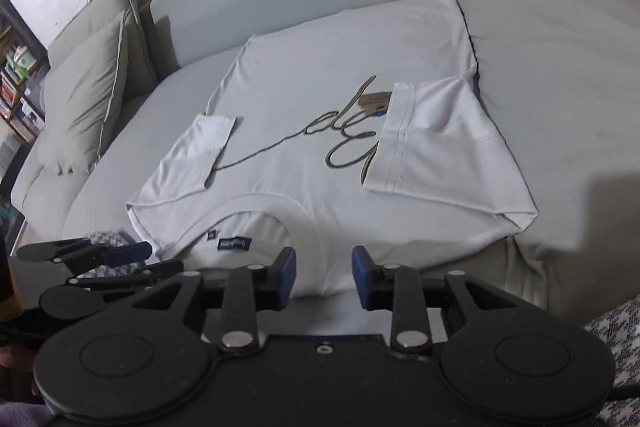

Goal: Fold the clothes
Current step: 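Release the shirt with both grippers and lift them away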

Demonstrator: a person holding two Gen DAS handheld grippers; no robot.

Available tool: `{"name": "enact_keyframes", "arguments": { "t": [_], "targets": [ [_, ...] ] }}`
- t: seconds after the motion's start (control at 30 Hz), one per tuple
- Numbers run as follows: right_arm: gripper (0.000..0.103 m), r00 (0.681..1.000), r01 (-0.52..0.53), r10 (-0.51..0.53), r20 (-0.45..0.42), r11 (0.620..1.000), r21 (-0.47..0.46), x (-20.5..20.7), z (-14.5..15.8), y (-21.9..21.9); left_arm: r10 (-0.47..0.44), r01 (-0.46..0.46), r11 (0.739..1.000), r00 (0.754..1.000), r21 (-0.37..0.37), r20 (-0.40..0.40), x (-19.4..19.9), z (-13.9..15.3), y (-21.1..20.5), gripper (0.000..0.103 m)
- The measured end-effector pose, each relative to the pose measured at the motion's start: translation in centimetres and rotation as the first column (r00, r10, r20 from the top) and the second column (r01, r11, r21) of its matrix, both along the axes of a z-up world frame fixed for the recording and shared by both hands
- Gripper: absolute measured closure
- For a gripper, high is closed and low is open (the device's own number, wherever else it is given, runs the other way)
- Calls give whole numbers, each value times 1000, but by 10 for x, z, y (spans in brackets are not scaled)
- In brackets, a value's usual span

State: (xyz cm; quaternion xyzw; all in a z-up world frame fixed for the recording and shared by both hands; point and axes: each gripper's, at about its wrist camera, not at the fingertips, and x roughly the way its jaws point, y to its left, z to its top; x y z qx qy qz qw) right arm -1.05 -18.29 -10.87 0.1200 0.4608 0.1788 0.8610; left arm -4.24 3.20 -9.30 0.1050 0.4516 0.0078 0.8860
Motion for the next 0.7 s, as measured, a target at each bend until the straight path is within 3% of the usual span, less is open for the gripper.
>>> {"name": "enact_keyframes", "arguments": {
  "t": [0.27, 0.37, 0.5, 0.7],
  "targets": [
    [57, 999, -7, 7, 54, 1000, 0, -1, 20, 0, 26, -25, 1000, 997, -13, 66, 4, 26, 9, 56],
    [52, 996, -7, 3, 94, 999, 34, 1, 43, -4, 55, -49, 998, 992, -48, 117, 8, 48, 21, 55],
    [46, 987, -32, 6, 163, 988, 153, 6, 82, -12, 92, -69, 991, 975, -117, 202, 12, 84, 41, 51],
    [40, 965, -63, 3, 262, 973, 221, 30, 136, -19, 123, -89, 989, 941, -122, 316, 38, 125, 67, 49]
  ]
}}
